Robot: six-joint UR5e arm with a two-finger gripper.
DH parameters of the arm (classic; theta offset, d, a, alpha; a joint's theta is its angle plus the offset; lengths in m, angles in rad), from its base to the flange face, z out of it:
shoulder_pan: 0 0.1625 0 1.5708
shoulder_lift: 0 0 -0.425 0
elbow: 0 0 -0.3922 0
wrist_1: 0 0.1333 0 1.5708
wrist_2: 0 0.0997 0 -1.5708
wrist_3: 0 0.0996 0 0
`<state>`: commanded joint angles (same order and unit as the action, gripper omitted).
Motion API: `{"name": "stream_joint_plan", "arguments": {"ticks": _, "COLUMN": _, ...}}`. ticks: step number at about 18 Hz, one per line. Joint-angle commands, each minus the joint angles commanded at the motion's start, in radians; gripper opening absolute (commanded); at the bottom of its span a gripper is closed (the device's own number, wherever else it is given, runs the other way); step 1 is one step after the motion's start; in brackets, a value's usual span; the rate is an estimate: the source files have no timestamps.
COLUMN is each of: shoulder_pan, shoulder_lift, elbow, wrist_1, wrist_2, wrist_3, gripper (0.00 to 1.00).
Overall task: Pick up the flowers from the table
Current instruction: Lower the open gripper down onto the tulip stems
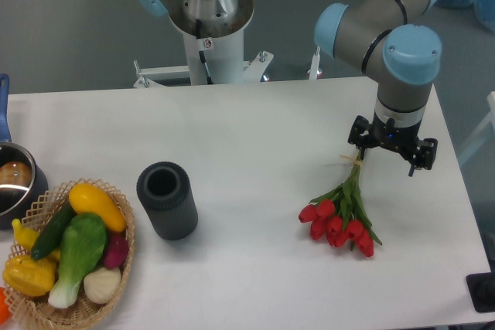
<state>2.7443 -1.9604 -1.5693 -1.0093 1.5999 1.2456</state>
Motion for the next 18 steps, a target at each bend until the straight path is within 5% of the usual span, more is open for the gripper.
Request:
{"name": "stream_joint_plan", "arguments": {"ticks": 8, "shoulder_pan": -0.014, "shoulder_lift": -0.014, "elbow": -0.006, "wrist_1": 0.006, "wrist_2": 0.006, "wrist_3": 0.002, "gripper": 1.00}}
{"name": "stream_joint_plan", "arguments": {"ticks": 13, "shoulder_pan": 0.009, "shoulder_lift": -0.023, "elbow": -0.120, "wrist_1": 0.104, "wrist_2": 0.002, "wrist_3": -0.009, "gripper": 1.00}}
{"name": "stream_joint_plan", "arguments": {"ticks": 18, "shoulder_pan": 0.005, "shoulder_lift": -0.049, "elbow": -0.121, "wrist_1": 0.113, "wrist_2": -0.015, "wrist_3": -0.041, "gripper": 1.00}}
